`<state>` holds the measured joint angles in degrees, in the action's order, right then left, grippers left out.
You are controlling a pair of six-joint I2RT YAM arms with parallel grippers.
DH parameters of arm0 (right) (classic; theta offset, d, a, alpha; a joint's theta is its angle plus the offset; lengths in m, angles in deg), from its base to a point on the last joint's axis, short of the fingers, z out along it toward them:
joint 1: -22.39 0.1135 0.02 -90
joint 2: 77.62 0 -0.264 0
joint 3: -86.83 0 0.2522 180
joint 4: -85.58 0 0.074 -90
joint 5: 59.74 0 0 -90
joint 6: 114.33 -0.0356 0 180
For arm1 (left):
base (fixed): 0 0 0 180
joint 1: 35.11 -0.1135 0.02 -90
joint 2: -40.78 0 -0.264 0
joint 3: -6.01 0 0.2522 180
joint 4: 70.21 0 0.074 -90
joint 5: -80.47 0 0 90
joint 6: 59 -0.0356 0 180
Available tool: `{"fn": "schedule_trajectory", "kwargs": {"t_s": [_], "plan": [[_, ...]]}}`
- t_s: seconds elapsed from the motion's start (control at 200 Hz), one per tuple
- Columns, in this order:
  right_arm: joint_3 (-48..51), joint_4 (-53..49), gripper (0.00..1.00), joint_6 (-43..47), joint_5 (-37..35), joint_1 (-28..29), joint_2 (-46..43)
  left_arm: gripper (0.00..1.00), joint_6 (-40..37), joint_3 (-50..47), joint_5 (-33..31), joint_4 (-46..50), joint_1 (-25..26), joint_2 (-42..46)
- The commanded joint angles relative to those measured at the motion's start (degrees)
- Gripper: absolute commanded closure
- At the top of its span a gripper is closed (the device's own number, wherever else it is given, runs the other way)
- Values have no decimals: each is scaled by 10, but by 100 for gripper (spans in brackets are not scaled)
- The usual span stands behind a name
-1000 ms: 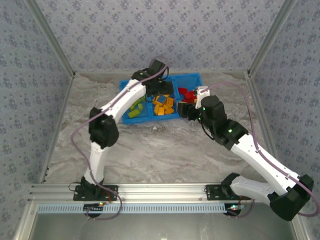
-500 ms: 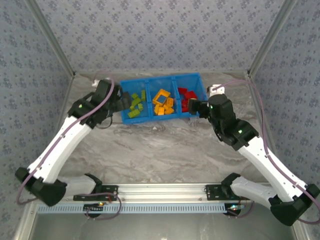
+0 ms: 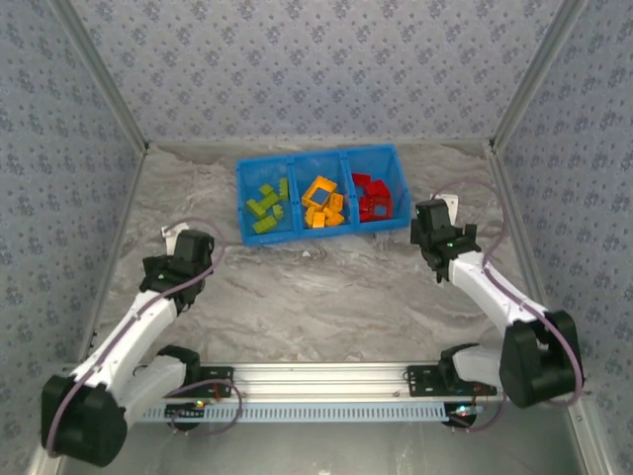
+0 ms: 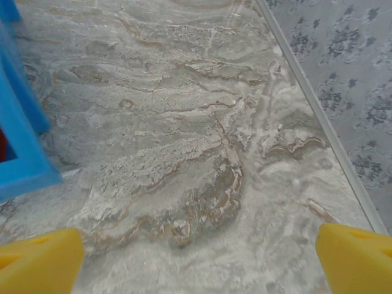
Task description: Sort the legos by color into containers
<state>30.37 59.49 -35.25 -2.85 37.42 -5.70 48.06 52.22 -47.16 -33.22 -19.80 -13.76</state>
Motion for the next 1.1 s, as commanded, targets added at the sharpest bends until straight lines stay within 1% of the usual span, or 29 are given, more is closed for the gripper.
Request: {"fn": "schedule_trajectory", "kwargs": {"t_s": [0.0, 0.06, 0.09, 0.14, 0.19, 0.22, 0.28, 0.37, 0.435, 0.485, 0.545, 0.575, 0.625, 0.68, 0.744, 0.789, 0.824, 0.844, 0.864, 0.899, 0.949, 0.994, 1.044, 1.094], "plan": [[27, 138, 0, 53, 25, -15, 27, 2, -77, -29, 84, -189, -40, -55], [29, 167, 0, 62, 38, -26, 54, 2, -86, -41, 103, -255, -55, -95], [27, 171, 0, 63, 43, -31, 69, 2, -82, -40, 110, -274, -64, -118], [29, 186, 0, 58, 49, -41, 87, 2, -77, -29, 128, -290, -79, -162], [39, 224, 0, 55, 76, -53, 97, 2, -83, -17, 154, -311, -91, -207], [42, 239, 0, 55, 79, -56, 102, 2, -82, 8, 169, -287, -100, -229], [44, 268, 0, 60, 95, -64, 119, 2, -95, 33, 194, -301, -112, -267], [44, 284, 0, 77, 111, -75, 141, 2, -101, 56, 221, -352, -131, -308], [69, 332, 0, 95, 134, -88, 143, 2, -101, 72, 243, -388, -144, -339], [87, 367, 0, 117, 157, -98, 136, 2, -123, 85, 259, -397, -150, -358], [109, 409, 0, 142, 203, -117, 129, 2, -130, 78, 280, -438, -161, -367], [120, 430, 0, 140, 224, -129, 128, 2, -122, 77, 294, -431, -170, -362], [140, 463, 0, 126, 258, -147, 127, 2, -122, 61, 302, -452, -173, -352], [172, 517, 0, 118, 284, -161, 129, 2, -132, 22, 316, -506, -172, -333], [208, 587, 0, 119, 303, -165, 143, 2, -140, -47, 309, -609, -163, -311], [231, 638, 0, 125, 304, -164, 153, 2, -132, -107, 287, -720, -162, -314], [233, 631, 0, 127, 300, -160, 144, 2, -121, -149, 262, -816, -163, -332], [233, 630, 0, 130, 299, -159, 143, 2, -116, -162, 246, -845, -163, -334], [235, 635, 0, 131, 297, -156, 145, 2, -112, -165, 243, -838, -163, -327], [234, 638, 0, 134, 275, -149, 147, 2, -110, -151, 247, -784, -163, -314], [222, 623, 0, 126, 229, -137, 154, 2, -122, -127, 266, -770, -162, -333], [213, 601, 0, 111, 251, -155, 152, 2, -130, -94, 283, -696, -162, -327], [212, 605, 0, 109, 253, -160, 154, 2, -133, -103, 281, -734, -160, -336], [210, 599, 0, 110, 246, -156, 153, 2, -131, -97, 283, -707, -160, -329]]}}
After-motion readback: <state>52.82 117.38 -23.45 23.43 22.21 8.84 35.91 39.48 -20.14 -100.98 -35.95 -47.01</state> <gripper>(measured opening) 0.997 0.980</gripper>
